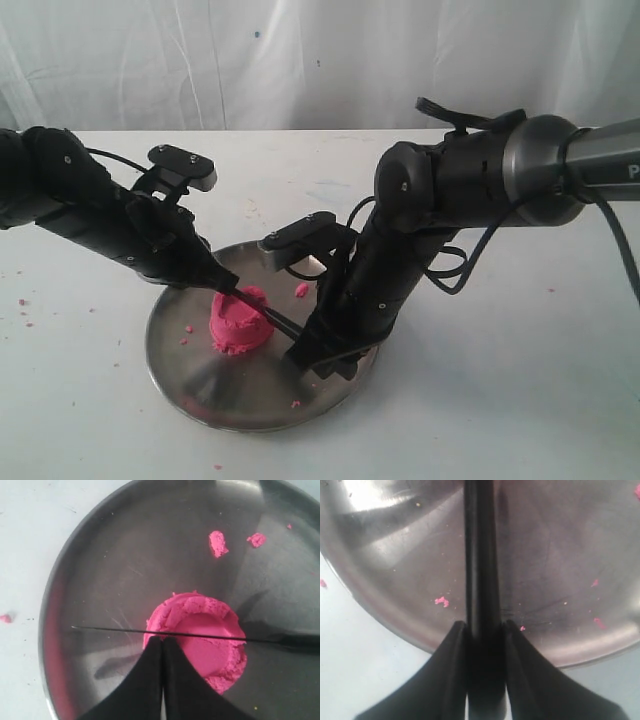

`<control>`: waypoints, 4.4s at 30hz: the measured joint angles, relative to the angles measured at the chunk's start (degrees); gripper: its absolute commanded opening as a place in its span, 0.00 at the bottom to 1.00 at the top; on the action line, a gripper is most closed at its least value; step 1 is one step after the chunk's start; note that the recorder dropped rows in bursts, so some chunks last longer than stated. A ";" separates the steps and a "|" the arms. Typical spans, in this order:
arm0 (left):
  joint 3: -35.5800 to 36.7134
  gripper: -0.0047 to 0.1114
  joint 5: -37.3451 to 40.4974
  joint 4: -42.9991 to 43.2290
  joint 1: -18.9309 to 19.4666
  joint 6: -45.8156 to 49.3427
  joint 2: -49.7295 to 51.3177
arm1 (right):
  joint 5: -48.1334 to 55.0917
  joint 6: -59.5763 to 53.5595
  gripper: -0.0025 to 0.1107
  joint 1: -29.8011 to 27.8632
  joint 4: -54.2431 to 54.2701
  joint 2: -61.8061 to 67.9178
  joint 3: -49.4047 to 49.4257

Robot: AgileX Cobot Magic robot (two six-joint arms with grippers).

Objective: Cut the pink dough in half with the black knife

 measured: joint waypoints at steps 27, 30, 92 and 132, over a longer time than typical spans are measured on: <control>0.00 0.04 -8.78 0.10 0.00 0.14 3.40 | 0.10 0.00 0.02 0.00 0.42 1.18 0.00; 0.00 0.04 -8.95 0.10 0.00 0.14 4.16 | 0.10 0.00 0.02 0.00 0.89 1.18 0.00; -0.71 0.04 -11.63 0.99 0.00 2.93 4.18 | -1.49 0.00 0.02 0.10 2.50 3.89 -0.04; -0.71 0.04 -15.60 1.10 0.00 2.93 8.17 | -1.49 0.00 0.02 0.10 2.54 3.89 -0.04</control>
